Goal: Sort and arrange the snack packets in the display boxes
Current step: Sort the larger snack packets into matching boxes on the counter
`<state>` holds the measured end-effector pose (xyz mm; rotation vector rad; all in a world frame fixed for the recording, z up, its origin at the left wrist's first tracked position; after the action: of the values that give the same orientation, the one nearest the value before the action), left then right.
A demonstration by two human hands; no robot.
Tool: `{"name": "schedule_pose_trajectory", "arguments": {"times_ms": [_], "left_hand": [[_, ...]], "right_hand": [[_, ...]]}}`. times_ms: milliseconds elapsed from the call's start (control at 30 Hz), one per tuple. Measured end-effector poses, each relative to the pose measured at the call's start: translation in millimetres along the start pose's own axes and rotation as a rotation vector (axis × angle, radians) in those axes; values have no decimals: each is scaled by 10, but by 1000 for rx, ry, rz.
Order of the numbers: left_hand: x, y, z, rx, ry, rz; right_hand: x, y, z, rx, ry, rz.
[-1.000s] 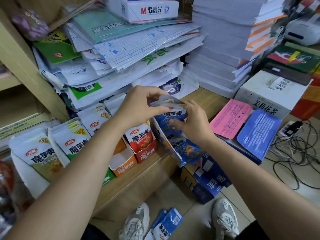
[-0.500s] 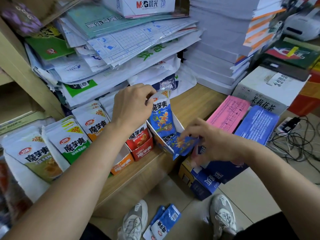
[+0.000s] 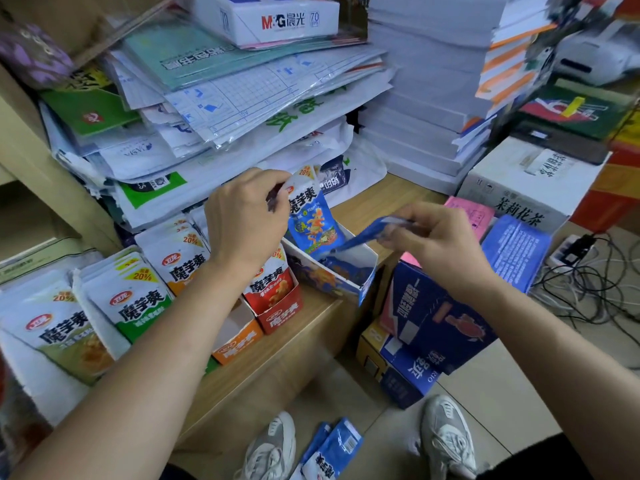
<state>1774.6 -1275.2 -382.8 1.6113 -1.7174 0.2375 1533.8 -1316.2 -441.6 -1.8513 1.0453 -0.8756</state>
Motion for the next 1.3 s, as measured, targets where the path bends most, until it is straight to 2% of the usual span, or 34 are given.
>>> {"name": "schedule_pose_trajectory", "arguments": {"times_ms": [100, 167, 267, 333, 467, 567, 700, 833, 900, 1000, 1067, 1167, 1300], "left_hand": [[27, -143, 53, -128, -65, -161], [23, -273, 102, -194, -95, -290], [14, -378, 158, -299, -120, -408], [16, -402, 188, -401, -133, -455], [11, -477, 218, -532, -120, -551], [4, -544, 239, -643, -101, -606], [11, -552, 254, -678, -123, -582], [35, -507, 173, -512, -123, -472], [39, -525, 150, -485, -110, -466], [57, -539, 128, -457, -114, -451], [60, -556, 145, -448, -130, -445], [41, -573, 186, -439, -157, -459], [34, -540, 205, -425, -169, -478]], "right_hand": [[-45, 13, -187, 475, 136, 72], [-80, 35, -294, 639, 217, 76], [-100, 105, -374, 476, 310, 126], [-48, 163, -281, 398, 278, 178], [181, 235, 70, 439, 196, 177], [329, 251, 272, 260, 214, 156], [477, 230, 436, -26, 189, 156], [652, 123, 312, -153, 158, 121], [735, 166, 181, -204, 43, 133], [701, 257, 126, -320, -234, 161], [647, 342, 88, -383, -325, 185], [582, 420, -19, -354, -328, 223], [501, 431, -170, 19, -196, 245]]}}
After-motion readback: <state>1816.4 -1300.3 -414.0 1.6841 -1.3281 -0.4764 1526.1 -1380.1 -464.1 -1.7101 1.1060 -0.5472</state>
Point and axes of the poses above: each hand's wrist, its own x-axis towards the middle knuckle, its own z-axis out of the palm, y = z × x, the point moved 8 cm from there along x, towards the middle knuckle, and after that the axes turned 8 degrees about -y, right-handed, at the moved point
